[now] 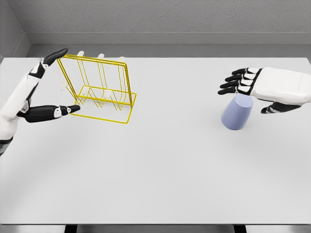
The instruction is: Place the cup on the cup holder with both arms
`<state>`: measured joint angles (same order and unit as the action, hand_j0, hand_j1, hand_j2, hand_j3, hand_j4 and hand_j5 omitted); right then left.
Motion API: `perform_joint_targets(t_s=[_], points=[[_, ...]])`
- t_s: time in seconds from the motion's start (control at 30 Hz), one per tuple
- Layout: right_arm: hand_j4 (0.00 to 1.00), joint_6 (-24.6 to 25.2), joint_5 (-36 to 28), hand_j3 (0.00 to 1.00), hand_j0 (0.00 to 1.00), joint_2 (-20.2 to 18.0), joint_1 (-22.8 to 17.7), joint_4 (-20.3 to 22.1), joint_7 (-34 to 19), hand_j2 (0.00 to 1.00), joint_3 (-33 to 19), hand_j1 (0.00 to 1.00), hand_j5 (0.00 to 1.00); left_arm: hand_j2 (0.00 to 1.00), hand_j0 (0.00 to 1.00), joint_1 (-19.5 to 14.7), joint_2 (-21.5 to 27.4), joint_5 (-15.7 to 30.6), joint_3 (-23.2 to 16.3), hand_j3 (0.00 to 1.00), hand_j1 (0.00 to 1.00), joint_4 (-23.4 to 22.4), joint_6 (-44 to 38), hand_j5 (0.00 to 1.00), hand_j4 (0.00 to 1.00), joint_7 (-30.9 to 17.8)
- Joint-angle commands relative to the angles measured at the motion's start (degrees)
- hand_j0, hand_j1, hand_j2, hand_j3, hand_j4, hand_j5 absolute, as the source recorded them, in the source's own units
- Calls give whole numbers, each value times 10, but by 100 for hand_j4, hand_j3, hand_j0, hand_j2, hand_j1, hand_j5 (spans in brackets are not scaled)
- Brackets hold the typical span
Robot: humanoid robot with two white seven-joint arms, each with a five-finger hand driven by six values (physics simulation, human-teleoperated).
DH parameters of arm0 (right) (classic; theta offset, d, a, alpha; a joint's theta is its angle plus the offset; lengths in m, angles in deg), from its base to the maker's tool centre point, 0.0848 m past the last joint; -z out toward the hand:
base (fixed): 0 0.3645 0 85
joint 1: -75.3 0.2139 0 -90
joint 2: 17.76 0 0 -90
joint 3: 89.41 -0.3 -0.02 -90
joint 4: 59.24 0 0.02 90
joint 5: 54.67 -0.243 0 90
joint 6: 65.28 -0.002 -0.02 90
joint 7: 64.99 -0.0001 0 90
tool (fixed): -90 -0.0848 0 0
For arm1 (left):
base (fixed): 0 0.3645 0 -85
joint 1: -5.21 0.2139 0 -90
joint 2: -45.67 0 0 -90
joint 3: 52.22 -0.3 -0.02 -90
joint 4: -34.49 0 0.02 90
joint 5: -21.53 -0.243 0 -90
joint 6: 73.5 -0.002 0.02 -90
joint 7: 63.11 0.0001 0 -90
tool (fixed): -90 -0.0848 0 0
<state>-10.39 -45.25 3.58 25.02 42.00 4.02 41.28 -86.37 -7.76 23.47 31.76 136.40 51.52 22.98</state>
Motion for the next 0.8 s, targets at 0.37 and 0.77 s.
perform_joint_targets(t_s=[0.37,0.77], points=[[100,1,-11,100,100,67,35,-72,-140,100,27,100,100,100,100,-3,35,-3,-25,100,100,7,0,100,100,0],[100,1,14,100,100,150,71,-197,-140,100,32,100,100,100,100,-5,-5,-37,-107,100,100,-4,0,100,100,0]])
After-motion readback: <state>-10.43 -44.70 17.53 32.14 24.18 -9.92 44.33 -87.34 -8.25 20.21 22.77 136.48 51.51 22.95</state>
